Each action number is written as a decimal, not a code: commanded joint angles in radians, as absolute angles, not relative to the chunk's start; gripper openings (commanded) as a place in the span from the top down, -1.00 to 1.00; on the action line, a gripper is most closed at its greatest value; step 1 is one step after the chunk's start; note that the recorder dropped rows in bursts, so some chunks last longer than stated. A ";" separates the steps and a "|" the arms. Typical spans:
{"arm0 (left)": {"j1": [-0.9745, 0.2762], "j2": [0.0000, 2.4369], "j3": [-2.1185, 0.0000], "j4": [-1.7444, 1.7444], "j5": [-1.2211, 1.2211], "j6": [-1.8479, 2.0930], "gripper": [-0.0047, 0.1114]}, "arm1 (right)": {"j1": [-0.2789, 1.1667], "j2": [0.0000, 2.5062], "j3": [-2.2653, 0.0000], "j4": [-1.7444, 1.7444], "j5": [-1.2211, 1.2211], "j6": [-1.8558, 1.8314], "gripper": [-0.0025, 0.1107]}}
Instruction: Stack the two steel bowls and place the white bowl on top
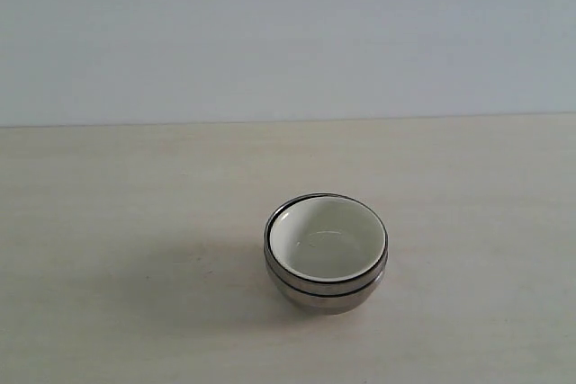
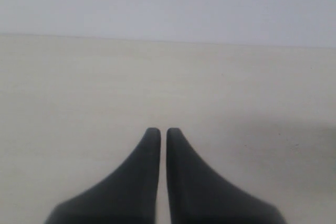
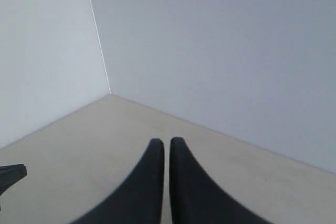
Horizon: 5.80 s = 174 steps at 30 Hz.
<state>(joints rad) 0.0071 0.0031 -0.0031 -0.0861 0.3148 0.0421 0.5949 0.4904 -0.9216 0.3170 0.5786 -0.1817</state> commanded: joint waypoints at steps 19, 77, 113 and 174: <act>0.002 0.000 0.000 -0.086 0.307 0.037 0.85 | 0.559 0.000 -0.919 0.183 0.663 -0.012 0.96; 0.002 0.000 0.000 -0.086 0.307 0.037 0.85 | 0.150 0.000 0.000 0.386 -0.026 -0.093 0.96; 0.002 0.000 0.000 -0.086 0.307 0.037 0.85 | 0.150 0.000 0.000 -0.053 0.148 0.053 0.96; 0.002 0.000 0.000 -0.086 0.307 0.037 0.85 | 0.150 0.000 0.000 -0.059 0.334 0.019 0.96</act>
